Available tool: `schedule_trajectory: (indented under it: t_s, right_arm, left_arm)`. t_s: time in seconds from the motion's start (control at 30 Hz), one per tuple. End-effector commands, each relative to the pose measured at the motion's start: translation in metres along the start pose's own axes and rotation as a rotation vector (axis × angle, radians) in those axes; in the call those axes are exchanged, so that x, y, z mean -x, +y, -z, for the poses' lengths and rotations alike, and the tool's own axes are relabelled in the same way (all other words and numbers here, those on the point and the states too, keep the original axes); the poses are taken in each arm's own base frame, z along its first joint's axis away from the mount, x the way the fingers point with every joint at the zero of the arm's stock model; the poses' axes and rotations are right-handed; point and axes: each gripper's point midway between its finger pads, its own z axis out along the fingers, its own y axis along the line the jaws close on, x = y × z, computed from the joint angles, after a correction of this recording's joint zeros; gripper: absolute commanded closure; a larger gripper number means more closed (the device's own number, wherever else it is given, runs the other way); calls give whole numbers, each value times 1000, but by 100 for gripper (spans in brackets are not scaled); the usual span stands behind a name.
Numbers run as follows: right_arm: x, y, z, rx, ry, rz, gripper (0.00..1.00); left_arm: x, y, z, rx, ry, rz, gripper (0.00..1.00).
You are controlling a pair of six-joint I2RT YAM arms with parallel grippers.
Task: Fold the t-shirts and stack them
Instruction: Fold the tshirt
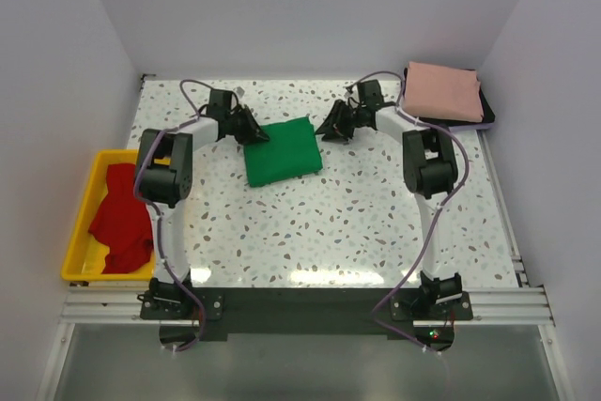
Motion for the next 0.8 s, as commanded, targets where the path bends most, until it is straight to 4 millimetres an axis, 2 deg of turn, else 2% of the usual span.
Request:
schedule_trajectory:
  t_s: [0.0, 0.03, 0.1, 0.17, 0.23, 0.27, 0.3, 0.33, 0.37, 0.4, 0.43, 0.5, 0.57, 0.67, 0.77]
  right_arm:
    - [6, 25, 20, 46, -38, 45, 59]
    - [6, 24, 22, 44, -44, 47, 56]
    - [4, 24, 30, 44, -56, 56, 49]
    - [-2, 25, 35, 53, -63, 67, 39]
    - [-7, 25, 38, 62, -60, 72, 35]
    - [-8, 22, 38, 58, -63, 72, 34]
    - [-13, 21, 40, 58, -65, 77, 31]
    - [-15, 19, 40, 55, -63, 76, 31]
    - [-17, 17, 40, 51, -62, 75, 30]
    - [-21, 13, 40, 44, -60, 71, 29]
    - [-22, 11, 39, 44, -55, 67, 29]
    - [-27, 10, 37, 43, -42, 65, 29]
    - [-30, 8, 33, 34, -36, 65, 28]
    - [-33, 5, 26, 23, -28, 65, 28]
    - [-37, 1, 19, 7, -15, 56, 28]
  left_arm:
    - [28, -33, 23, -114, -89, -63, 89]
    - [31, -40, 27, -132, -98, -74, 82]
    - [36, -51, 33, -164, -107, -91, 77]
    - [39, -61, 41, -185, -115, -100, 74]
    - [42, -73, 53, -201, -133, -113, 69]
    - [35, -73, 53, -193, -125, -107, 68]
    - [34, -85, 62, -208, -138, -123, 67]
    - [29, -87, 63, -209, -136, -132, 66]
    - [14, -90, 60, -190, -112, -138, 66]
    - [8, -96, 64, -190, -111, -150, 67]
    - [-12, -101, 59, -191, -79, -161, 67]
    - [-28, -109, 56, -189, -60, -175, 68]
    - [-56, -114, 47, -172, -17, -185, 69]
    - [-87, -112, 33, -139, 31, -187, 74]
    - [-108, -96, 17, -71, 65, -179, 76]
